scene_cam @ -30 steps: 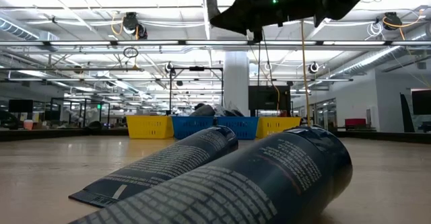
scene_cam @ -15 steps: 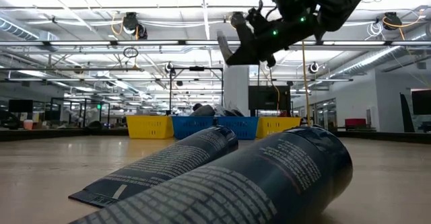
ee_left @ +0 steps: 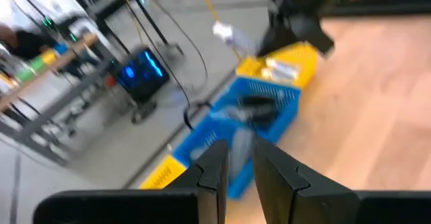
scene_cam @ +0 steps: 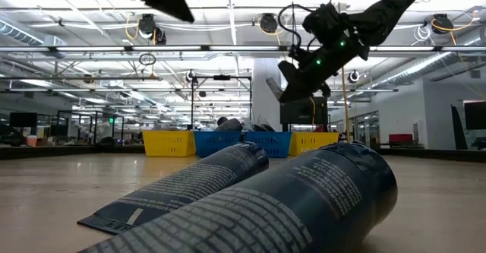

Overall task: Pick & Place Travel size toiletries
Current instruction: Put the white toothpaste into the right yellow bin

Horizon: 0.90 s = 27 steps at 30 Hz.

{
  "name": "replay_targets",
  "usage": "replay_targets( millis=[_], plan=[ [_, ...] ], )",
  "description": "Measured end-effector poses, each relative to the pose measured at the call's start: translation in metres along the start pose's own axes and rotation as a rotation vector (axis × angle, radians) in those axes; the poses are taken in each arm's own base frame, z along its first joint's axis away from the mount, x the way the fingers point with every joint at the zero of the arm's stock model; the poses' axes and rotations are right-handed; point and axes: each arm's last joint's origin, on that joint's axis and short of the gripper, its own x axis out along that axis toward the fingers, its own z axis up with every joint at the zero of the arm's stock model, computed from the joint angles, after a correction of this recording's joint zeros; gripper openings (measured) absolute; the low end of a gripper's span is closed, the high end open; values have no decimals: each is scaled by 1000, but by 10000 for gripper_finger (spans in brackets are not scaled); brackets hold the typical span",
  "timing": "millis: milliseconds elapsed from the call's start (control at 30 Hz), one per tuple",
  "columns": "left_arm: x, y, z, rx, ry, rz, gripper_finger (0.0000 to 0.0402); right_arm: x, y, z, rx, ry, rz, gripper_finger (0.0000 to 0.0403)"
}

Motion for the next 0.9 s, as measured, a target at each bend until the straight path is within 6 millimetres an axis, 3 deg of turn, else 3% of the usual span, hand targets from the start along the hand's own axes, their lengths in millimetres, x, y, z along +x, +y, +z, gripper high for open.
replay_targets(
  millis=[400,900],
  plan=[
    [-4,5,-28,-24,241,-88,67,3,-39,-11,53,149,-126,0],
    [-5,4,-29,-26,249,-100,67,1,-47,-21,18,258,-152,7]
  ],
)
